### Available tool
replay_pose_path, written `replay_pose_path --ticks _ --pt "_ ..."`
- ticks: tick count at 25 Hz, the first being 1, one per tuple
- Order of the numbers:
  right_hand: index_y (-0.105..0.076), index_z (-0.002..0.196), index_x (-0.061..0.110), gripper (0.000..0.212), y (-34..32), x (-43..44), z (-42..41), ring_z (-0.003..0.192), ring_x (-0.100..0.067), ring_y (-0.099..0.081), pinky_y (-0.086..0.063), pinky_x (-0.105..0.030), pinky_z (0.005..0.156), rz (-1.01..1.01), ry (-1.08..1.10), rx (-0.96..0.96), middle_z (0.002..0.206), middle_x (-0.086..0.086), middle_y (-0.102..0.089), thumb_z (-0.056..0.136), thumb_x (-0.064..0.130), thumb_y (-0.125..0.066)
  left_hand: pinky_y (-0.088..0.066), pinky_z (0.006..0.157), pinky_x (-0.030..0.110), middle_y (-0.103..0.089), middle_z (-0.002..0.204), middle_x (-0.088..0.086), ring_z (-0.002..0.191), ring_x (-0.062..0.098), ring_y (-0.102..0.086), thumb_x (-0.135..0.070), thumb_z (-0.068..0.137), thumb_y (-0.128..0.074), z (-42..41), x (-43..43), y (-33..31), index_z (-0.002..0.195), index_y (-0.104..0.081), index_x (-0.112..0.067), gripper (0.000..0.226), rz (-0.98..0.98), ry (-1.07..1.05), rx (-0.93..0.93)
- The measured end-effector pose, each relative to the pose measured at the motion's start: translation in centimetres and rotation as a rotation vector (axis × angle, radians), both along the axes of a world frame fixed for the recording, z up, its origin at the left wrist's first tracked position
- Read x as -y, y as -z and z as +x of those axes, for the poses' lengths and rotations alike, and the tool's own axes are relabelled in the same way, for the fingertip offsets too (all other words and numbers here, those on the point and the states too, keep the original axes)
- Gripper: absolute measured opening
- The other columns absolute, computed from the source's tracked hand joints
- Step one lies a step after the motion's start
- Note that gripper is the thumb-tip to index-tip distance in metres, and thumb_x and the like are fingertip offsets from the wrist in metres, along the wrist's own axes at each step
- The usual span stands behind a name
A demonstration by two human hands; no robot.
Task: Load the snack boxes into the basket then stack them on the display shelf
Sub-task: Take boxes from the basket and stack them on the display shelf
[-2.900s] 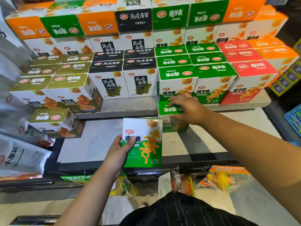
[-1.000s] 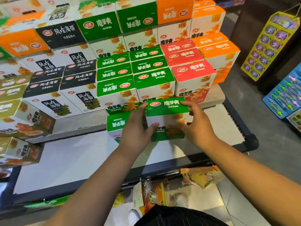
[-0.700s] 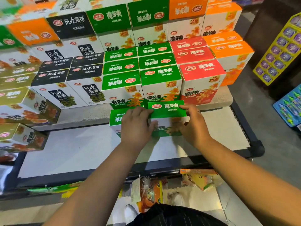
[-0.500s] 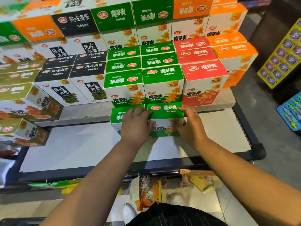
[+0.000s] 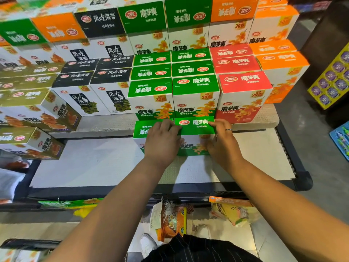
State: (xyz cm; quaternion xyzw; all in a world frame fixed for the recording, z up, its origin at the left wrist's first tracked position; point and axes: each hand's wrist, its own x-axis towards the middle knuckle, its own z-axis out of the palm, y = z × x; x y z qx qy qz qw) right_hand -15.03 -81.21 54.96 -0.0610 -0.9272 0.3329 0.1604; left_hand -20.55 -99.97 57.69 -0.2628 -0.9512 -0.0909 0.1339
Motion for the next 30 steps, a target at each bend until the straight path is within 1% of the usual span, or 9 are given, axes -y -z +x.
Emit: replay_pose_path --ticks 3,5,7,13,15,18,21,27,30 --pt "-0.055 0.125 -0.002 0.058 -0.2 -0.3 0.4 0.100 -0.039 -0.060 -0.049 -0.032 0.074 0.106 -0.020 0.030 0.129 -0.020 -0.050 0.075 0.012 -0.081 -0.051 0.078 0.043 -0.063 0.103 0.012 0.091 0.036 -0.061 -0.032 0.066 -0.088 0.6 0.3 -0.1 0.109 -0.071 -0.014 0.049 -0.041 -0.013 0.023" --pt "-0.055 0.127 0.001 0.060 -0.8 -0.3 0.6 0.108 -0.041 -0.056 -0.055 -0.044 0.083 0.162 -0.009 0.057 0.132 -0.019 -0.048 0.076 0.021 -0.081 -0.051 0.083 0.048 -0.063 0.109 0.014 0.098 0.039 -0.062 -0.031 0.066 -0.088 1.0 0.7 -0.1 0.113 -0.070 -0.015 0.053 -0.065 -0.022 0.030" --pt "-0.054 0.130 0.005 0.062 -1.6 -0.2 1.0 0.113 -0.043 -0.052 -0.052 -0.054 0.088 0.238 0.008 0.066 0.136 -0.020 -0.047 0.078 0.029 -0.079 -0.049 0.089 0.052 -0.062 0.116 0.017 0.106 0.041 -0.060 -0.031 0.066 -0.087 1.3 1.1 -0.1 0.117 -0.067 -0.015 0.057 -0.086 -0.033 0.055" --pt "-0.042 0.144 0.021 0.070 -4.9 1.1 2.7 0.142 -0.037 -0.023 -0.018 -0.056 0.115 0.464 -0.003 0.129 0.155 -0.013 -0.031 0.084 0.046 -0.066 -0.043 0.102 0.053 -0.058 0.130 0.021 0.122 0.041 -0.053 -0.037 0.066 -0.085 3.1 2.8 -2.0 0.129 -0.061 -0.011 0.072 -0.052 -0.083 0.039" --pt "-0.032 0.149 0.026 0.072 -5.9 2.6 3.4 0.147 -0.033 -0.013 -0.008 -0.053 0.118 0.507 -0.011 0.147 0.160 -0.009 -0.021 0.088 0.052 -0.059 -0.038 0.108 0.052 -0.053 0.138 0.020 0.129 0.039 -0.048 -0.042 0.071 -0.081 4.2 4.6 -2.9 0.135 -0.055 -0.013 0.074 -0.026 -0.082 0.018" --pt "-0.023 0.153 0.028 0.075 -7.3 6.1 4.9 0.149 -0.031 -0.006 -0.004 -0.053 0.118 0.528 -0.044 0.144 0.162 -0.007 -0.014 0.090 0.055 -0.054 -0.025 0.117 0.049 -0.039 0.151 0.014 0.139 0.034 -0.035 -0.050 0.083 -0.067 6.7 8.3 -3.9 0.146 -0.041 -0.018 0.076 -0.054 -0.134 0.029" --pt "-0.015 0.154 0.031 0.076 -8.5 11.3 7.1 0.150 -0.030 -0.002 -0.001 -0.052 0.118 0.542 -0.108 0.175 0.163 -0.006 -0.008 0.092 0.057 -0.049 -0.030 0.112 0.050 -0.043 0.148 0.014 0.136 0.035 -0.039 -0.051 0.081 -0.065 10.5 13.7 -4.4 0.143 -0.044 -0.017 0.074 -0.037 -0.219 0.010" --pt "-0.030 0.152 0.025 0.074 -8.2 24.4 13.0 0.146 -0.036 -0.018 -0.012 -0.057 0.116 0.556 -0.317 0.077 0.159 -0.011 -0.024 0.089 0.055 -0.053 -0.029 0.113 0.052 -0.046 0.146 0.015 0.135 0.038 -0.043 -0.049 0.077 -0.073 21.3 26.7 -4.1 0.142 -0.047 -0.014 0.078 0.000 -0.462 0.030" --pt "-0.024 0.153 0.026 0.078 -7.5 31.4 16.1 0.147 -0.035 -0.014 -0.011 -0.056 0.116 0.601 -0.443 0.085 0.161 -0.009 -0.019 0.089 0.057 -0.055 -0.018 0.119 0.046 -0.036 0.154 0.010 0.144 0.032 -0.031 -0.053 0.080 -0.068 27.3 32.9 -4.0 0.148 -0.038 -0.020 0.082 0.001 -0.606 0.070"
